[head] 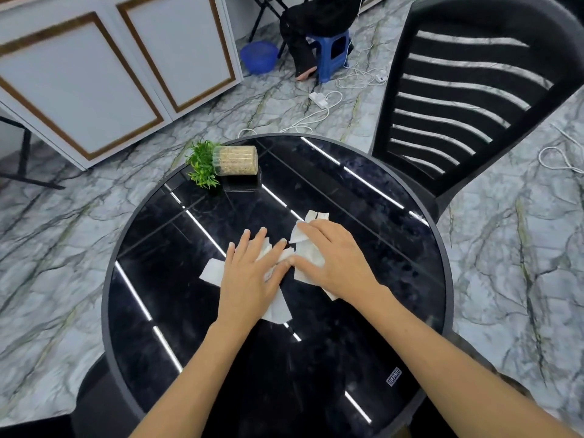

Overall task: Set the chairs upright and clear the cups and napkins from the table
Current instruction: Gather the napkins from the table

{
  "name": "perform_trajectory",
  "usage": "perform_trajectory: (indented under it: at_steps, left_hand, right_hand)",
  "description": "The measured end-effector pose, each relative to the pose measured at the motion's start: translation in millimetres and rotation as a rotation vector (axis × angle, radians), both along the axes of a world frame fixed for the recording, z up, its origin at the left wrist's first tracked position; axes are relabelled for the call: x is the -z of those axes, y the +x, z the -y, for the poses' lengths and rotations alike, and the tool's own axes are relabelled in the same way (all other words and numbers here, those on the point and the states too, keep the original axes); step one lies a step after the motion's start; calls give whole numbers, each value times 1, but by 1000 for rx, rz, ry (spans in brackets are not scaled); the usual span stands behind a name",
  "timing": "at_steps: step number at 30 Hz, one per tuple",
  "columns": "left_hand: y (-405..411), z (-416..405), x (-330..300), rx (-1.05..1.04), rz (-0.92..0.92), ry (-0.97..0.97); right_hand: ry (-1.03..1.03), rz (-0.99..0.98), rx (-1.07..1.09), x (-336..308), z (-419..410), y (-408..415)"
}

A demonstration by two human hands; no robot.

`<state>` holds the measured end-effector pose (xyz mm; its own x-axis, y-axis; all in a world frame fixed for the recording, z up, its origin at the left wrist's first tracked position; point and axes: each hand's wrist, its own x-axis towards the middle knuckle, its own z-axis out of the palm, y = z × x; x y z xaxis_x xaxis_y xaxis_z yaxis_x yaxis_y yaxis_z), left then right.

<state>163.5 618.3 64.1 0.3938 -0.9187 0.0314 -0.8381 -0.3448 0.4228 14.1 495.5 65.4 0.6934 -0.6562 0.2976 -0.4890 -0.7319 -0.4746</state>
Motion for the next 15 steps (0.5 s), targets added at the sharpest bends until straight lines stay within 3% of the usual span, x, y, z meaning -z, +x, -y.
perform_trajectory:
  at_steps: [6, 15]
  left_hand:
    - [-9, -5, -3, -51, -63, -54]
    - [-39, -35, -19, -175, -328, -180]
  right_hand:
    - [94, 20, -3, 4, -2, -10]
    - [165, 84, 45, 5, -24, -48]
